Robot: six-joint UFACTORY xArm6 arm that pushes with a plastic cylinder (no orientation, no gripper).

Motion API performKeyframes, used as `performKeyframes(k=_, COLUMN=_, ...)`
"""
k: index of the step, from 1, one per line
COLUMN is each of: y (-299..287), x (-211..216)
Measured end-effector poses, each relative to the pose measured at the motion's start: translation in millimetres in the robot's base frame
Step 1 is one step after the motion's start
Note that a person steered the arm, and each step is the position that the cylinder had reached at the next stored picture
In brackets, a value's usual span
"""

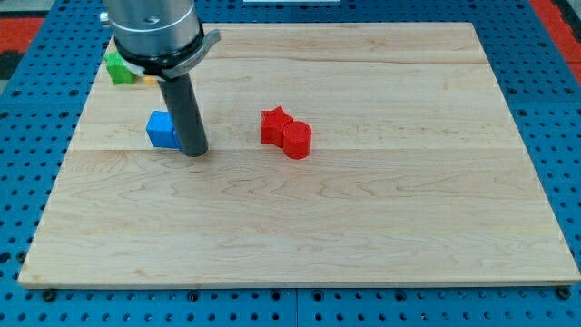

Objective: Move the green circle diagonally to the top right side of the red star

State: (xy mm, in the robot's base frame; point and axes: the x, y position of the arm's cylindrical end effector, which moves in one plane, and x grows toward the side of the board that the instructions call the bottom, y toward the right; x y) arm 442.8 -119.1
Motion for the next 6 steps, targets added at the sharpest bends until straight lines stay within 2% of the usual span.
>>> performKeyframes(k=1, y=24.9, x=-18.8)
performKeyframes(k=2, y=18.4, x=-61.1)
performKeyframes(k=3, y=-44.3, x=-105.6)
performKeyframes(k=4, y=-134.8, x=-70.9)
performKeyframes(k=5, y=-185.6, x=-102.9)
performKeyframes(k=6, y=-148.7, x=-159.6)
